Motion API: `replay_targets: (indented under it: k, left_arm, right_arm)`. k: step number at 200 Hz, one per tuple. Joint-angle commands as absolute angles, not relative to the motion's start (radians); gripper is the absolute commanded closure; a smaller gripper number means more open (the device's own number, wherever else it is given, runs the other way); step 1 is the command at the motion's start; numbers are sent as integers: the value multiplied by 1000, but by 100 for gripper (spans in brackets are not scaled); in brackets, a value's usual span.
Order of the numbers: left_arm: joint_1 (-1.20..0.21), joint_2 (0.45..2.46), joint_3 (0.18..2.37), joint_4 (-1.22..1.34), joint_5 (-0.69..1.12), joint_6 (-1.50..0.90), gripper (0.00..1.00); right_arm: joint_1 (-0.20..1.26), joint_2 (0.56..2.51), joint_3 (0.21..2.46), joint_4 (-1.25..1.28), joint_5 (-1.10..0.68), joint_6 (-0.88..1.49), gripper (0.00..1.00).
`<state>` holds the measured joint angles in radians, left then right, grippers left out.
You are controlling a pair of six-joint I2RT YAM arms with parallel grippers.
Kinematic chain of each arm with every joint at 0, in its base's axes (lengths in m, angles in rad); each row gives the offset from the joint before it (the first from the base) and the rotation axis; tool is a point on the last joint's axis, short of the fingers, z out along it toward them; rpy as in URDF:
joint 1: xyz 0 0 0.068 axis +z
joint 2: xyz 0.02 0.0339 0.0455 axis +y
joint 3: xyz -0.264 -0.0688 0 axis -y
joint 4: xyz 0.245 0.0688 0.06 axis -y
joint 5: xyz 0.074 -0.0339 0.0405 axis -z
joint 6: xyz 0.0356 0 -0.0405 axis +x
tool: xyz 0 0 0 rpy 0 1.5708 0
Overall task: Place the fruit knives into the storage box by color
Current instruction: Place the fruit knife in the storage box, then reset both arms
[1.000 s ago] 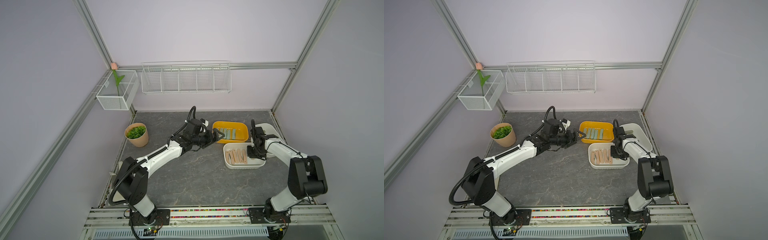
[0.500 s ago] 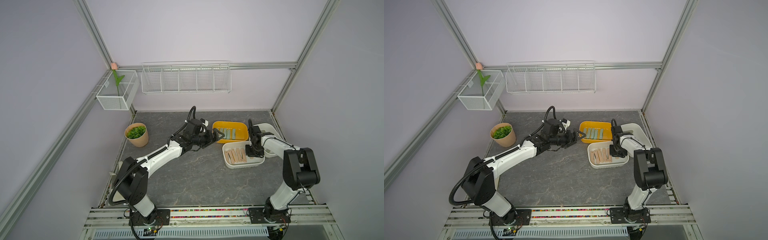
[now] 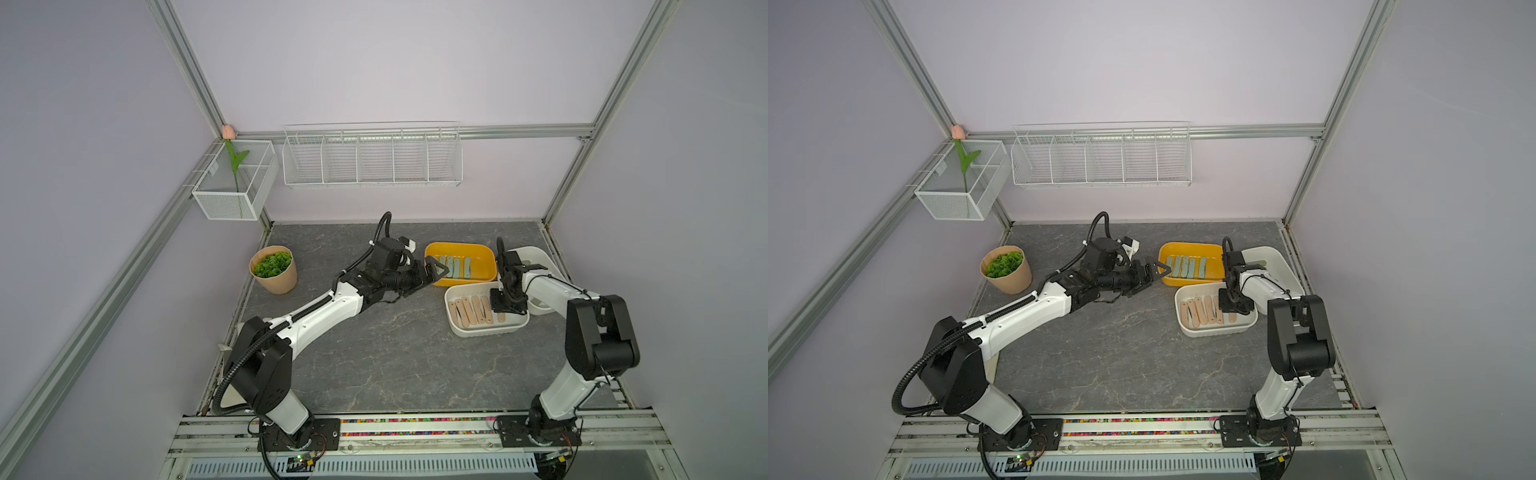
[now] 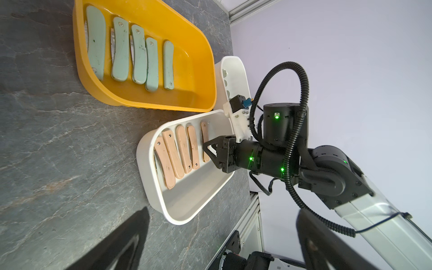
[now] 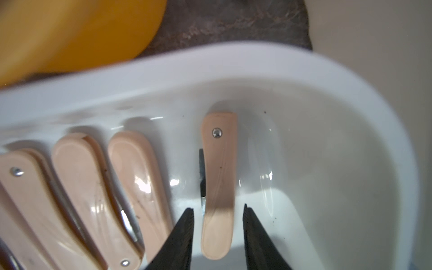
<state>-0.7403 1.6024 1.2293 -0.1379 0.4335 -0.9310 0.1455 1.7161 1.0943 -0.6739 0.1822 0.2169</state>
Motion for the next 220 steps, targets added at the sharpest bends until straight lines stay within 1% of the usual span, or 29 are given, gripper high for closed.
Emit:
replay_targets:
  k: [1, 9, 18, 31, 77, 96, 98, 102, 103, 104, 107, 133, 158, 196, 220]
  left_arm:
    - [-746, 1566, 1228, -163, 407, -918, 1]
    - [-746, 1558, 1231, -176, 397, -911, 1]
    - [-746, 1550, 1235, -189, 385, -902, 1]
    - [-746, 1535, 1240, -207, 371, -888, 1]
    - [-733, 1470, 1233, -281, 301, -838, 1]
    - [-709, 1425, 1195, -299, 257, -814, 1]
    - [-705, 1418, 1191, -301, 252, -813, 1]
    - [-697, 1404, 1177, -301, 245, -809, 1]
    - [-694, 1400, 1173, -302, 242, -808, 1]
    - [-691, 1398, 1169, -301, 239, -807, 1]
    - [-683, 1386, 1157, -301, 233, -804, 1]
    - [-596, 1265, 1058, -312, 154, -779, 1]
    - [-538, 1117, 976, -324, -8, -721, 1]
    - [-527, 901, 853, -276, -348, -506, 1]
    - [-484, 824, 803, -266, -480, -381, 1]
  right_arm:
    - [141, 1640, 1121, -689, 162, 223, 55]
    - [142, 1615, 1124, -694, 154, 228, 51]
    - [141, 1583, 1124, -699, 139, 233, 49]
    - [141, 1529, 1126, -704, 117, 240, 44]
    - [141, 1372, 1132, -726, 51, 257, 24]
    - [141, 1304, 1106, -704, 16, 268, 9]
    - [141, 1295, 1103, -699, 12, 269, 6]
    - [141, 1277, 1094, -687, 2, 269, 1]
    - [141, 1273, 1092, -683, -1, 269, 6]
    - [141, 1269, 1090, -681, -3, 269, 9]
    - [141, 1254, 1081, -670, -12, 268, 11]
    - [141, 1161, 1021, -582, -88, 268, 11]
    - [141, 1110, 971, -512, -120, 268, 11]
    - [141, 1076, 894, -390, -30, 296, 11]
    - [142, 1043, 794, -230, 42, 331, 11]
